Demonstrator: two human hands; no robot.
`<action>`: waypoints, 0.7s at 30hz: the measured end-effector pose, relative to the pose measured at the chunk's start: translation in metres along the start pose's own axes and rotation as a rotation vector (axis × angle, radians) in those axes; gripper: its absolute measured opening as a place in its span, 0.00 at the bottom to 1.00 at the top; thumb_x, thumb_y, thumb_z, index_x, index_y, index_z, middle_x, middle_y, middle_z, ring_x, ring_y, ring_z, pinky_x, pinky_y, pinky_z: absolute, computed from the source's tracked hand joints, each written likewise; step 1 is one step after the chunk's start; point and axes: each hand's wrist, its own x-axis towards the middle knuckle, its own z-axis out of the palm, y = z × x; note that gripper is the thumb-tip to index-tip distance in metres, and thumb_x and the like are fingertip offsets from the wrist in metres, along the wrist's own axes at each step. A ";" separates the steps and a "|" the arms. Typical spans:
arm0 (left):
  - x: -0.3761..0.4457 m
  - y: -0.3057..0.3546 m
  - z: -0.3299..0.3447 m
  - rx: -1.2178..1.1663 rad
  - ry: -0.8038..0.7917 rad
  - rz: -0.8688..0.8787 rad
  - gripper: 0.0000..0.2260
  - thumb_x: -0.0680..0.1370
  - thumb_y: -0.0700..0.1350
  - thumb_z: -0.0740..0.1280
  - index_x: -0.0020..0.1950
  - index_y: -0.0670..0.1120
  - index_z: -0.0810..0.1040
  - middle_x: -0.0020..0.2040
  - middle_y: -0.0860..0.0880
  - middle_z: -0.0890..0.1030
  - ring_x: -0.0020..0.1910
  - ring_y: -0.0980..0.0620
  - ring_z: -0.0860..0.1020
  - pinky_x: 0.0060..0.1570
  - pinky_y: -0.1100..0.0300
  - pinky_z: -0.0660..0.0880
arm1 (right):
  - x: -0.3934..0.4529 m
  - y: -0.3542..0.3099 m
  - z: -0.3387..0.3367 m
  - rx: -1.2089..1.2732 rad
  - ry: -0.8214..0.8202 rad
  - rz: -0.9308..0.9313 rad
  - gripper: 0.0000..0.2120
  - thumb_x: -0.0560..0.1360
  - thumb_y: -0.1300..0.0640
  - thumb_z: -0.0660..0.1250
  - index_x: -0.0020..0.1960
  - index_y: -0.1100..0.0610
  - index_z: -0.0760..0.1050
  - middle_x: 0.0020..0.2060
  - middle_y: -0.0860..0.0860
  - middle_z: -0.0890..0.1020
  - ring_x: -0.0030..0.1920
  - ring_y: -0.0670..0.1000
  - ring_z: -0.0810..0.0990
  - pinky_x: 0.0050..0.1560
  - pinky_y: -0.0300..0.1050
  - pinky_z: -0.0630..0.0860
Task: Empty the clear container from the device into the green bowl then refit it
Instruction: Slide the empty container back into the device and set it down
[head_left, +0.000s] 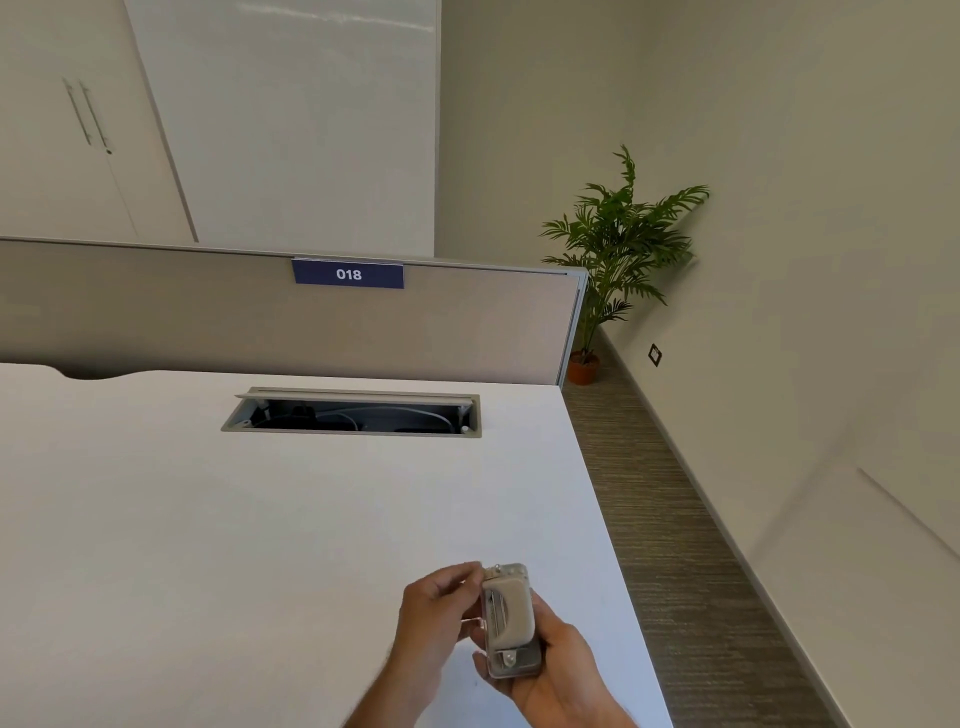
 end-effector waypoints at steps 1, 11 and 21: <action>-0.001 0.001 0.001 -0.004 -0.003 0.008 0.07 0.80 0.37 0.70 0.51 0.47 0.86 0.45 0.44 0.88 0.46 0.44 0.86 0.47 0.48 0.83 | -0.001 -0.001 0.000 0.012 -0.005 0.016 0.21 0.81 0.48 0.61 0.59 0.62 0.84 0.48 0.65 0.86 0.42 0.62 0.84 0.42 0.57 0.82; 0.000 -0.006 -0.011 0.625 -0.334 0.582 0.47 0.59 0.66 0.80 0.74 0.63 0.64 0.71 0.68 0.65 0.70 0.65 0.65 0.62 0.75 0.67 | -0.006 -0.009 0.003 0.125 -0.017 0.103 0.25 0.83 0.44 0.57 0.63 0.62 0.81 0.62 0.65 0.83 0.55 0.64 0.80 0.56 0.63 0.75; 0.006 0.006 -0.011 0.813 -0.313 0.952 0.42 0.61 0.60 0.81 0.71 0.50 0.71 0.67 0.59 0.74 0.66 0.60 0.70 0.56 0.71 0.74 | -0.011 -0.012 0.008 0.200 -0.092 0.085 0.22 0.79 0.48 0.63 0.60 0.64 0.83 0.56 0.64 0.83 0.52 0.62 0.80 0.61 0.57 0.75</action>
